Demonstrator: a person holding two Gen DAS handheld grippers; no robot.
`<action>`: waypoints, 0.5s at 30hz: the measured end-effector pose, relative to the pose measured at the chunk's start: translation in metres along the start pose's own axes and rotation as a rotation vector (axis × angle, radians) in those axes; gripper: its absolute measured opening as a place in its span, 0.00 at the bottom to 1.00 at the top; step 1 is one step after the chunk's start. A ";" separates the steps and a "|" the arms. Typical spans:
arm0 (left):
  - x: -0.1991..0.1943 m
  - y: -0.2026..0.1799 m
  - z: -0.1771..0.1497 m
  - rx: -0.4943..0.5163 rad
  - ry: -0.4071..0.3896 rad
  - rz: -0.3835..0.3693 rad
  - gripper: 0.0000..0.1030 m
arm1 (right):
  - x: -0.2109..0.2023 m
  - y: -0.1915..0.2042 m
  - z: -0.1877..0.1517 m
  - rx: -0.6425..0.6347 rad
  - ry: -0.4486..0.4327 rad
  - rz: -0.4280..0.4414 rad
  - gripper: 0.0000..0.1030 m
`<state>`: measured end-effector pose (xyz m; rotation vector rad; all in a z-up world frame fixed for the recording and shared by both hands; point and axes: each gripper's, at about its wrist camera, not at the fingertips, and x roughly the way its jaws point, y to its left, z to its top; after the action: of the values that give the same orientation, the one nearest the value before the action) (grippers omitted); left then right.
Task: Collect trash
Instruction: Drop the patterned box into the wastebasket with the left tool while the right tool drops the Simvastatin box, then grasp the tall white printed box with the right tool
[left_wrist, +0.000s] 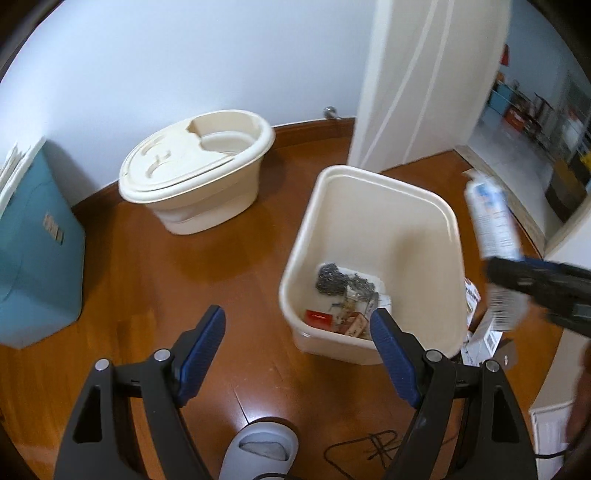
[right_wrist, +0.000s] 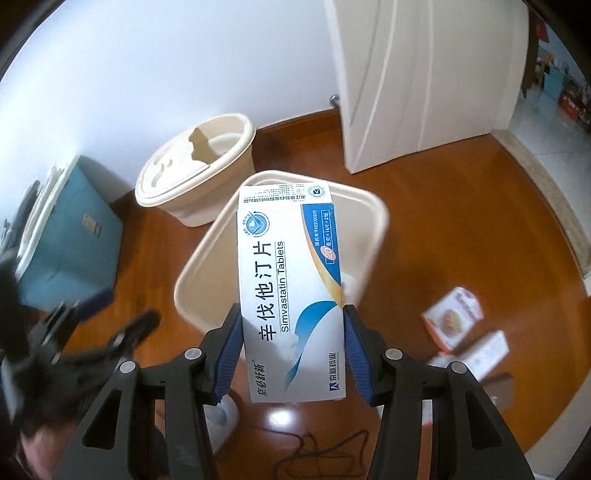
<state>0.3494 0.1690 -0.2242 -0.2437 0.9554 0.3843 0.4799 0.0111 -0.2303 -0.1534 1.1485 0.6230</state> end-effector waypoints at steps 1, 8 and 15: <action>0.001 0.003 0.001 -0.009 -0.001 0.004 0.78 | 0.014 0.005 0.006 0.010 0.014 0.000 0.53; 0.006 0.007 0.000 -0.032 0.010 -0.002 0.78 | 0.074 0.023 0.027 0.038 0.077 -0.017 0.54; 0.006 -0.004 0.000 0.001 0.004 -0.012 0.78 | 0.083 0.009 0.020 0.062 0.099 -0.060 0.77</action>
<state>0.3545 0.1663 -0.2291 -0.2497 0.9574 0.3722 0.5130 0.0582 -0.2940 -0.1663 1.2528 0.5309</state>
